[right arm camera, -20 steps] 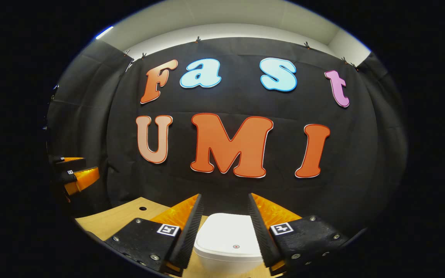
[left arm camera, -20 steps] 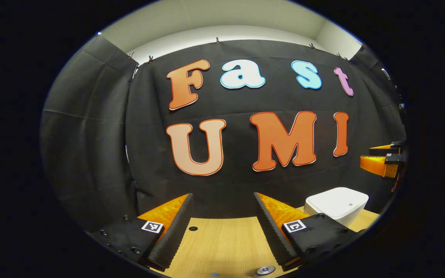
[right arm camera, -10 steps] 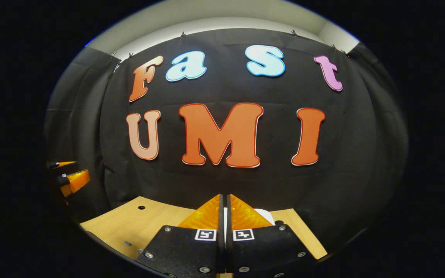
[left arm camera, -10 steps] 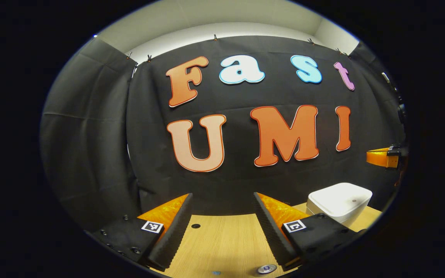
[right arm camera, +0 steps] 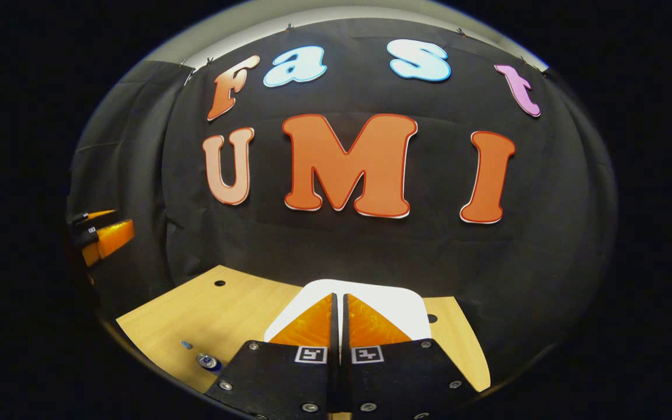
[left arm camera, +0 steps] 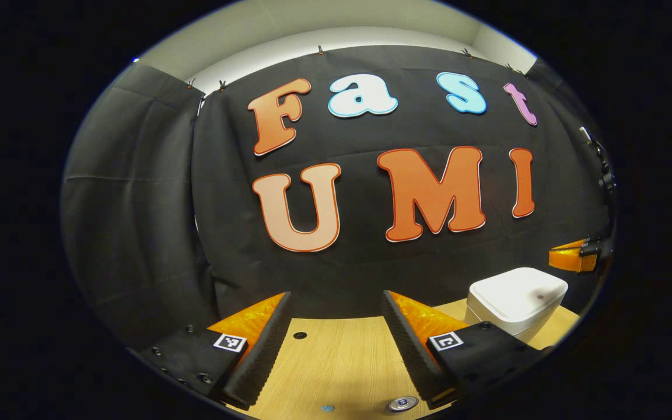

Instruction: Press the lid of the desktop garbage bin to open it, pick up the crumpled paper on the desktop and throw it into the bin, then pick up the pop can on the desktop and drop it into the bin, and finally close the garbage bin lid.

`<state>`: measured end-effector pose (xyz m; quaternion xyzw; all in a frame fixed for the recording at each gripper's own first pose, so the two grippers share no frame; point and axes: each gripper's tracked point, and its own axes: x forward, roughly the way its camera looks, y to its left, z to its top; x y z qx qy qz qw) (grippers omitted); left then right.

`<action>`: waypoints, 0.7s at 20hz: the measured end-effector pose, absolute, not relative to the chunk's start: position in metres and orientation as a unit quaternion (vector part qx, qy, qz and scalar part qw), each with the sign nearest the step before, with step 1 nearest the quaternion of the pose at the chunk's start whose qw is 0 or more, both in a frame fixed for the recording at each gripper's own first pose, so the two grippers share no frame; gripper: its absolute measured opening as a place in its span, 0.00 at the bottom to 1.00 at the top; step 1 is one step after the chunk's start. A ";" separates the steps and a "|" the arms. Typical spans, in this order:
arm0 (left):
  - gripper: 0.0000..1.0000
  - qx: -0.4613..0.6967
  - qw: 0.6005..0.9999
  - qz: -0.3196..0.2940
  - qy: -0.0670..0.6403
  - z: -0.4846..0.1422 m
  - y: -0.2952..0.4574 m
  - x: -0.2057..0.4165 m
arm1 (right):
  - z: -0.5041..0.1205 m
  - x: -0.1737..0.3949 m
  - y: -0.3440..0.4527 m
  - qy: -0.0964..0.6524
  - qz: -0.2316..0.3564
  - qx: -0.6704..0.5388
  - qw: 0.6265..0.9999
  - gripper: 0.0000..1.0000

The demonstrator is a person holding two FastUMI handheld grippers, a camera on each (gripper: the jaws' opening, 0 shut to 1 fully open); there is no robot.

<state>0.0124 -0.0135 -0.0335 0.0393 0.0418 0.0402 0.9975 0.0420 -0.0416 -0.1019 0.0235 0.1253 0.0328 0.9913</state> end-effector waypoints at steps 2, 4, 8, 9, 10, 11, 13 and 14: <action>1.00 0.040 0.997 0.044 0.048 -0.037 -0.016 0.011 | -0.116 0.038 -0.045 0.142 0.039 0.022 0.989 0.01; 1.00 0.040 0.997 0.047 0.053 -0.040 -0.020 0.010 | -0.128 0.034 -0.045 0.156 0.048 0.028 0.986 0.01; 1.00 0.043 0.996 0.055 0.059 -0.044 -0.029 0.007 | -0.145 0.034 -0.042 0.174 0.070 0.017 0.982 0.01; 1.00 0.042 0.996 0.057 0.061 -0.046 -0.031 0.006 | -0.148 0.034 -0.041 0.179 0.076 0.018 0.981 0.01; 1.00 0.041 0.995 0.060 0.062 -0.048 -0.033 0.004 | -0.151 0.034 -0.039 0.183 0.082 0.021 0.980 0.01; 1.00 0.041 0.995 0.063 0.064 -0.048 -0.035 0.002 | -0.153 0.034 -0.039 0.186 0.087 0.021 0.978 0.01; 1.00 0.039 0.995 0.069 0.065 -0.051 -0.038 -0.001 | -0.164 0.033 -0.040 0.199 0.093 0.015 0.975 0.01; 1.00 0.038 0.994 0.071 0.069 -0.054 -0.041 -0.002 | -0.170 0.029 -0.040 0.207 0.099 0.013 0.973 0.01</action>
